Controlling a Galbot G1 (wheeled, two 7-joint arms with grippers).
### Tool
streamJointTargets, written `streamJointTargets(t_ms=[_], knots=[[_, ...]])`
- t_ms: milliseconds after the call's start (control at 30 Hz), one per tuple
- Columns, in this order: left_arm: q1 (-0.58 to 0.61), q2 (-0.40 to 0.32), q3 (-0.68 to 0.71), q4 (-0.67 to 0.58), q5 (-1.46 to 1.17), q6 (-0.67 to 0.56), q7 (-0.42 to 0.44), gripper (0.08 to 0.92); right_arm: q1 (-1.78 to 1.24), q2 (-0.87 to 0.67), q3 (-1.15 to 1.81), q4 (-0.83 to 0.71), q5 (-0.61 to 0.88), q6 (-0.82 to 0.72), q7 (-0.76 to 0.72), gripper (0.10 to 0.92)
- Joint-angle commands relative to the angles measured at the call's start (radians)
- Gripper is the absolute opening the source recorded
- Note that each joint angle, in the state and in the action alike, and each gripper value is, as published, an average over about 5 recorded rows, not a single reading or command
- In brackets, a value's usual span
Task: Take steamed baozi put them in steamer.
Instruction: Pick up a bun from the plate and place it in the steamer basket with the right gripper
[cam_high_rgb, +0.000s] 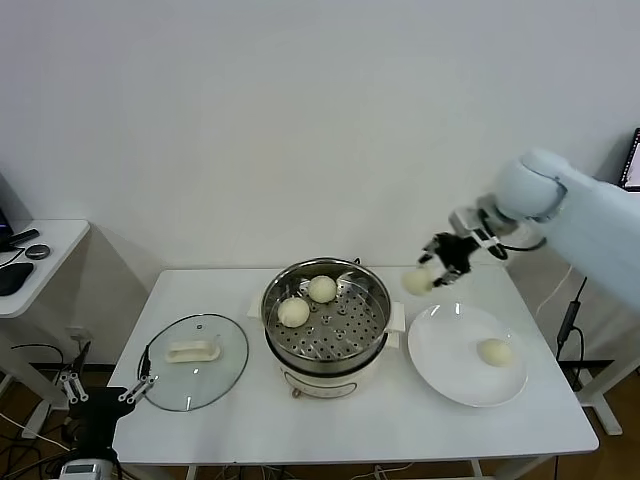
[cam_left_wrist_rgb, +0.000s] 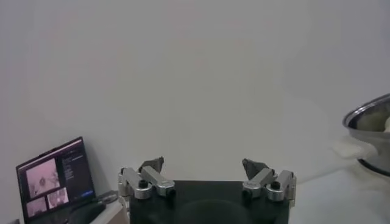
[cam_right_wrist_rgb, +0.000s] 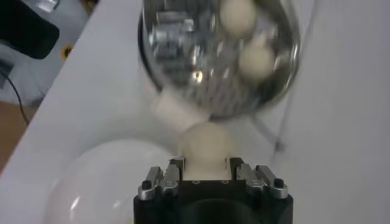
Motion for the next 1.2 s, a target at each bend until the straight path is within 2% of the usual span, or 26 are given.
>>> streamJointTargets(t_ms=[33, 400, 867, 1200], knots=[[-0.005, -0.003, -0.004, 0.005, -0.002, -0.001, 0.001, 0.823, 0.173, 0.233, -0.197, 0.082, 0.052, 0.192, 0.067, 0.470], [0.002, -0.012, -0.024, 0.007, -0.008, -0.005, 0.002, 0.823, 0.080, 0.443, -0.304, -0.057, -0.105, 0.432, 0.126, 0.488], [-0.003, -0.014, -0.034, 0.041, -0.014, -0.021, 0.000, 0.823, -0.024, 0.474, -0.298, -0.161, -0.365, 0.588, 0.127, 0.526], [-0.006, -0.013, -0.032, 0.048, -0.014, -0.024, 0.000, 0.823, -0.048, 0.458, -0.301, -0.155, -0.311, 0.578, 0.130, 0.544]])
